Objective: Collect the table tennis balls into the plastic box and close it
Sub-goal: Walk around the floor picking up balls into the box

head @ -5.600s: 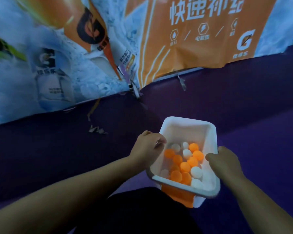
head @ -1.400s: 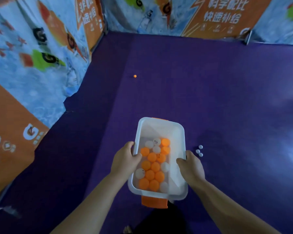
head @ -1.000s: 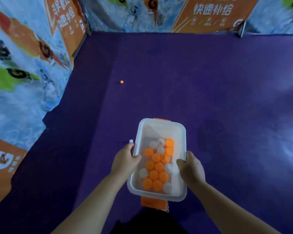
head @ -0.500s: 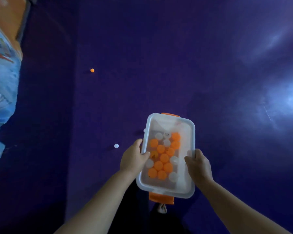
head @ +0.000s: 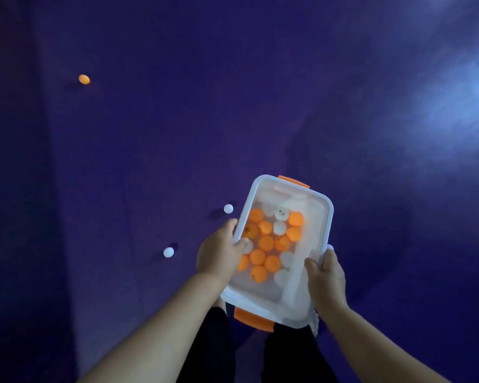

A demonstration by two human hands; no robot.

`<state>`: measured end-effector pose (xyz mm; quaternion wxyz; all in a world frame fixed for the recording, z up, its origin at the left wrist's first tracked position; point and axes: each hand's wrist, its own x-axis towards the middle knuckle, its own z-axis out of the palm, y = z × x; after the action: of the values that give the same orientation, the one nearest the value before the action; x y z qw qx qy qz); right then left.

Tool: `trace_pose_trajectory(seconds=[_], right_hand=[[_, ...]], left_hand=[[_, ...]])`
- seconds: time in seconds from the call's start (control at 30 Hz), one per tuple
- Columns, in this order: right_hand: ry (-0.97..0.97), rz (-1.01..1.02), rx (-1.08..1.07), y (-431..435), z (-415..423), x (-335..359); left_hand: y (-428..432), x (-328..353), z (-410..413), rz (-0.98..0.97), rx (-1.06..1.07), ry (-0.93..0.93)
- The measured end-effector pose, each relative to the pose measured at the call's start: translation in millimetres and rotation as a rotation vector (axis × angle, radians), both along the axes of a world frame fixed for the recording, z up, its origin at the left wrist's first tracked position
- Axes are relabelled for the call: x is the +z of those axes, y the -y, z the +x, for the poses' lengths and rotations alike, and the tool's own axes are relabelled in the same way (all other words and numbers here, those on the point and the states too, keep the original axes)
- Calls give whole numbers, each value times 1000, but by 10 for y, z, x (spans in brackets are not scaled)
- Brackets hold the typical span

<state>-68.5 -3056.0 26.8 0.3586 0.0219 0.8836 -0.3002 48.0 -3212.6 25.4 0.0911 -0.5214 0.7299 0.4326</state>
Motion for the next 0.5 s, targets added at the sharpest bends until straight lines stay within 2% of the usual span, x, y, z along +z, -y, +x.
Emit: trace_pose_trajectory(seconds=[0.13, 0.3, 0.37, 0.5], right_hand=[[-33, 18, 24, 51, -313, -1124], [-97, -33, 63, 112, -713, -2341], [-99, -54, 79, 162, -850, -2747], [-138, -87, 178, 264, -1059, -3301]], left_hand=[[30, -1169, -212, -40, -14, -33], [194, -2608, -208, -139, 229, 44], [268, -3180, -207, -152, 173, 95], [408, -3977, -299, -220, -78, 136]])
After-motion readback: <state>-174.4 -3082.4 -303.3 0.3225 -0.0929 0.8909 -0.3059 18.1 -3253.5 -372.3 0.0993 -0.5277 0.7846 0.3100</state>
